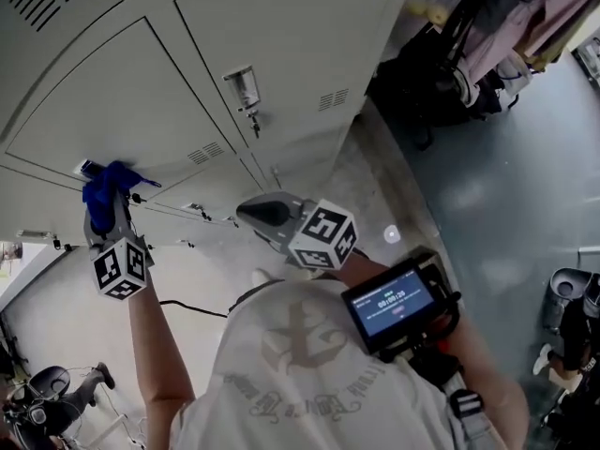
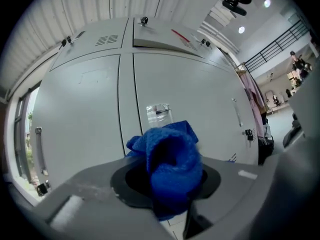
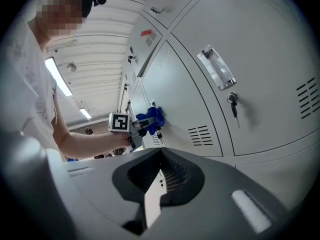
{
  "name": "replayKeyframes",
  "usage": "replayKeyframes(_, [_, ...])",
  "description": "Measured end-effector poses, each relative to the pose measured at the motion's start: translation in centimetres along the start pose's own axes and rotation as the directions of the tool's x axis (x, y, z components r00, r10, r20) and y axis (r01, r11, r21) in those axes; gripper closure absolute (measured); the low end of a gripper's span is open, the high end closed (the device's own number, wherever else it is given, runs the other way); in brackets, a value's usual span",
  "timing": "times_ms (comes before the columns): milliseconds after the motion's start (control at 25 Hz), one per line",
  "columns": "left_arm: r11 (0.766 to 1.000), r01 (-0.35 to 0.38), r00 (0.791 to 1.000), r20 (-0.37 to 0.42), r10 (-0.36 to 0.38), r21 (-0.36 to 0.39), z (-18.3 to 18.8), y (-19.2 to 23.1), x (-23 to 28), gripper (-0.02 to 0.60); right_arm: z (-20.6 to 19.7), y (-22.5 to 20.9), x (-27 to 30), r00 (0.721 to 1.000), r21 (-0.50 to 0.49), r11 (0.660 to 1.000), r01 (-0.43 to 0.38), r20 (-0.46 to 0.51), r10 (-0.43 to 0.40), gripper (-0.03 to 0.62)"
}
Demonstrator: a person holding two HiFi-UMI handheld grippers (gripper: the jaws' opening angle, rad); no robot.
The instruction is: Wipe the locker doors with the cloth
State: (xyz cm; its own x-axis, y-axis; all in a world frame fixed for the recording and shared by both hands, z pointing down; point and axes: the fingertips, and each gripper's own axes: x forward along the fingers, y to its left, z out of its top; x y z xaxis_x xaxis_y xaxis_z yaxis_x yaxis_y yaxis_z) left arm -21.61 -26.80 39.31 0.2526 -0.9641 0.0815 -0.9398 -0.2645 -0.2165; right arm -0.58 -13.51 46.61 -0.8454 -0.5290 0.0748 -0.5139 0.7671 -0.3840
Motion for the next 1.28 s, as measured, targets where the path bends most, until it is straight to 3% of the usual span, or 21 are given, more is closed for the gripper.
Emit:
replayKeyframes(120, [0.998,0.023,1.0,-0.005,-0.023,-0.053,-0.3,-1.2,-0.7,0.443,-0.3,-0.7,-1.4,1.0,0.012,1.0,0.004,0.004,-0.004,0.591])
replayKeyframes(280, [0.992,-0.044,0.998,0.032,0.048,-0.12,0.3,-0.3,-2.4,0.443,-0.3,-1.1,-2.6,1.0,0.016,1.0,-0.02,0.012,0.019,0.591])
replayKeyframes(440, [0.993,-0.047,0.998,0.025,0.05,-0.105,0.4,-1.7,-2.3,0.443,-1.2,-1.2,-5.5,1.0,0.029,1.0,-0.008,-0.007,0.008,0.591])
replayKeyframes(600, [0.992,-0.086,0.996,0.006,0.087,-0.089,0.8,0.0,-1.5,0.443,-1.1,-1.2,-5.1,0.999,0.029,0.999,-0.043,-0.005,0.043,0.591])
replayKeyframes(720, [0.988,-0.099,0.995,-0.043,0.094,-0.12,-0.2,1.0,-0.3,0.443,-0.9,-1.5,-4.5,0.998,0.02,0.998,-0.063,-0.004,0.063,0.591])
replayKeyframes(880, [0.984,-0.041,0.991,-0.136,0.017,-0.176,-2.6,-1.2,0.8,0.445,-1.5,-2.2,-5.3,0.999,0.037,0.998,-0.047,0.0,0.047,0.591])
replayKeyframes(920, [0.988,-0.034,0.988,-0.155,0.01,-0.152,-2.7,-1.6,0.9,0.445,-1.7,-2.3,-5.5,0.999,0.044,0.998,-0.041,-0.002,0.041,0.591])
replayKeyframes(1000, [0.998,-0.051,0.979,-0.201,0.046,-0.022,-2.1,-2.0,0.8,0.443,-2.1,-2.4,-5.8,0.999,0.058,0.998,-0.035,-0.01,0.035,0.591])
replayKeyframes(1080, [0.989,-0.076,0.973,-0.207,0.102,0.131,-0.6,-2.5,1.0,0.443,-2.5,-2.4,-5.8,0.999,0.071,0.997,-0.038,-0.018,0.039,0.591])
replayKeyframes(1120, [0.982,-0.081,0.976,-0.188,0.113,0.173,0.0,-2.9,1.3,0.445,-2.7,-2.4,-5.7,0.999,0.076,0.996,-0.043,-0.022,0.045,0.591])
replayKeyframes(1160, [0.98,-0.08,0.979,-0.172,0.112,0.181,0.4,-3.3,1.7,0.445,-2.8,-2.4,-5.5,0.998,0.079,0.996,-0.049,-0.026,0.052,0.591])
replayKeyframes(1280, [0.994,-0.059,0.982,-0.172,0.075,0.093,0.4,-3.9,1.9,0.443,-3.2,-2.1,-5.1,0.997,0.088,0.994,-0.067,-0.031,0.07,0.591])
